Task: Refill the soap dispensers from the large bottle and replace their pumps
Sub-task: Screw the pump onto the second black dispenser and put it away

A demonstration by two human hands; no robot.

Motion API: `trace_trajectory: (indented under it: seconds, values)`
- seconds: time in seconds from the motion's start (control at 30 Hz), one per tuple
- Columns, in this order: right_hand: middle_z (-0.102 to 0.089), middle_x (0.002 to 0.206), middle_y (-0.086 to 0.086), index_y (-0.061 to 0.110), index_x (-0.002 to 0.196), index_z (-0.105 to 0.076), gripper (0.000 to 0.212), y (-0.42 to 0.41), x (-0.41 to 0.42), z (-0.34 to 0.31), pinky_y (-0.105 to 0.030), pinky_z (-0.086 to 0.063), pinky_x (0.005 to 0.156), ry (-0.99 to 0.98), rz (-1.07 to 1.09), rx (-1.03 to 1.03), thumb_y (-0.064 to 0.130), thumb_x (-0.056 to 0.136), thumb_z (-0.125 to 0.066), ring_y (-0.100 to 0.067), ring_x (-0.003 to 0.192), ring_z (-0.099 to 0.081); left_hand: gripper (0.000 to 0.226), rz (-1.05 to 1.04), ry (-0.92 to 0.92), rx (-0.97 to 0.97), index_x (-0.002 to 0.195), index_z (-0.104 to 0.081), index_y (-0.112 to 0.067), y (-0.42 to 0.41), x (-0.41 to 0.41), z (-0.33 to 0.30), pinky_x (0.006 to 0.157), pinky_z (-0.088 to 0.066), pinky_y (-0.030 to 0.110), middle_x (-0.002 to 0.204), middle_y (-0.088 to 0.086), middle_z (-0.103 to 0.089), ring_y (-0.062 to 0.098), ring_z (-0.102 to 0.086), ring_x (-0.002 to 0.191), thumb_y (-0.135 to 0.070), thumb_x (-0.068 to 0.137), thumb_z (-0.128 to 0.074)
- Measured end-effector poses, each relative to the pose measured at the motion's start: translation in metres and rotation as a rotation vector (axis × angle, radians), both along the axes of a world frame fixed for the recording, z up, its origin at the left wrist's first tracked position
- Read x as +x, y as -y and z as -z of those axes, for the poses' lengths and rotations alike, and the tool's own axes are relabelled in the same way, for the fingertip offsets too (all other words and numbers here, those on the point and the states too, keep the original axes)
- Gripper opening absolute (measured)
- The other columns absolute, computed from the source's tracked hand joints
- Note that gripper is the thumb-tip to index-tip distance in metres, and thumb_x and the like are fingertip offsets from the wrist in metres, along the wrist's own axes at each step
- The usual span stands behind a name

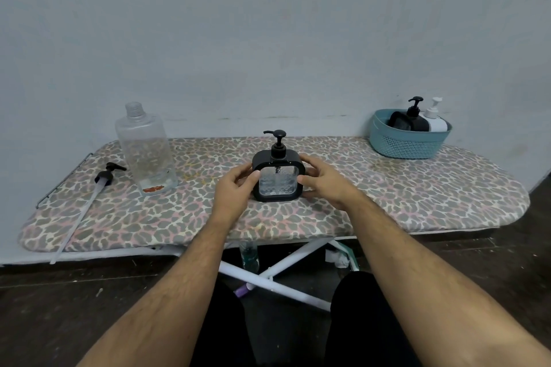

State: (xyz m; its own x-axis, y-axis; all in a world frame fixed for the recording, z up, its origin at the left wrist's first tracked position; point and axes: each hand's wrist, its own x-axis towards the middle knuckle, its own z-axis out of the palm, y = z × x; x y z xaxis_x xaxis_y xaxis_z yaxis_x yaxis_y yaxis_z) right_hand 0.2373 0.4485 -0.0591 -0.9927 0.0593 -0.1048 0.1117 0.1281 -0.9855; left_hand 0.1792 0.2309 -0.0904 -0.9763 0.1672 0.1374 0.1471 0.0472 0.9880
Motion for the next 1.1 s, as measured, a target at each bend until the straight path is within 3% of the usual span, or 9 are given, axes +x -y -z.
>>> trace_trajectory:
  seconds: [0.33, 0.5, 0.6, 0.67, 0.8, 0.93, 1.1]
  values:
    - [-0.059, 0.132, -0.011, 0.017, 0.150, -0.039, 0.062, 0.001, 0.004, 0.003, -0.040, -0.059, 0.085, -0.047, 0.055, -0.082, -0.007, 0.095, -0.054, -0.026, 0.110, -0.066, 0.043, -0.012, 0.015, 0.058, 0.137, -0.056, -0.017, -0.011, 0.004, 0.000, 0.078, -0.061, 0.031, 0.118, -0.007, -0.063, 0.002, -0.066, 0.097, -0.023, 0.095, -0.064]
    - [-0.059, 0.131, -0.014, 0.016, 0.148, -0.042, 0.059, -0.014, 0.009, -0.002, -0.042, -0.058, 0.089, -0.094, 0.112, -0.087, -0.004, 0.094, -0.058, -0.029, 0.111, -0.066, 0.039, 0.007, -0.003, 0.044, 0.135, -0.058, -0.018, -0.030, 0.002, -0.010, 0.086, -0.059, 0.039, 0.118, -0.009, -0.064, 0.002, -0.065, 0.100, -0.024, 0.096, -0.061]
    - [-0.061, 0.128, -0.014, 0.018, 0.146, -0.045, 0.059, -0.028, 0.012, -0.009, -0.038, -0.059, 0.086, -0.123, 0.153, -0.104, -0.004, 0.093, -0.060, -0.027, 0.110, -0.066, 0.037, 0.012, -0.052, 0.034, 0.133, -0.060, -0.019, -0.047, -0.002, -0.020, 0.085, -0.059, 0.033, 0.122, -0.005, -0.065, -0.001, -0.065, 0.096, -0.025, 0.096, -0.062]
    - [-0.063, 0.125, -0.013, 0.018, 0.144, -0.048, 0.058, -0.040, 0.015, -0.015, -0.037, -0.060, 0.083, -0.152, 0.177, -0.122, -0.004, 0.092, -0.062, -0.027, 0.109, -0.067, 0.036, 0.029, -0.080, 0.031, 0.132, -0.061, -0.019, -0.061, -0.006, -0.028, 0.086, -0.059, 0.037, 0.125, -0.001, -0.066, 0.006, -0.067, 0.100, -0.025, 0.097, -0.061]
    - [-0.064, 0.123, -0.015, 0.017, 0.139, -0.052, 0.054, -0.063, 0.018, -0.029, -0.046, -0.058, 0.089, -0.201, 0.241, -0.128, -0.003, 0.090, -0.065, -0.030, 0.110, -0.067, 0.029, 0.056, -0.107, 0.054, 0.124, -0.068, -0.019, -0.092, -0.014, -0.045, 0.086, -0.060, 0.041, 0.112, -0.006, -0.072, 0.007, -0.070, 0.096, -0.025, 0.096, -0.062]
    - [-0.064, 0.122, -0.015, 0.019, 0.131, -0.057, 0.050, -0.088, 0.019, -0.042, -0.043, -0.059, 0.085, -0.255, 0.310, -0.109, -0.003, 0.088, -0.068, -0.027, 0.109, -0.067, 0.020, 0.078, -0.117, 0.084, 0.113, -0.072, -0.023, -0.126, -0.025, -0.061, 0.085, -0.060, 0.043, 0.102, -0.007, -0.074, 0.007, -0.071, 0.090, -0.025, 0.094, -0.065]
    - [-0.066, 0.122, -0.010, 0.015, 0.140, -0.052, 0.059, -0.126, 0.019, -0.054, -0.047, -0.057, 0.090, -0.277, 0.406, -0.052, 0.003, 0.086, -0.073, -0.024, 0.108, -0.067, 0.008, 0.098, -0.129, 0.094, 0.100, -0.070, -0.026, -0.174, -0.038, -0.077, 0.083, -0.060, 0.046, 0.098, -0.007, -0.071, 0.008, -0.071, 0.086, -0.026, 0.093, -0.066]
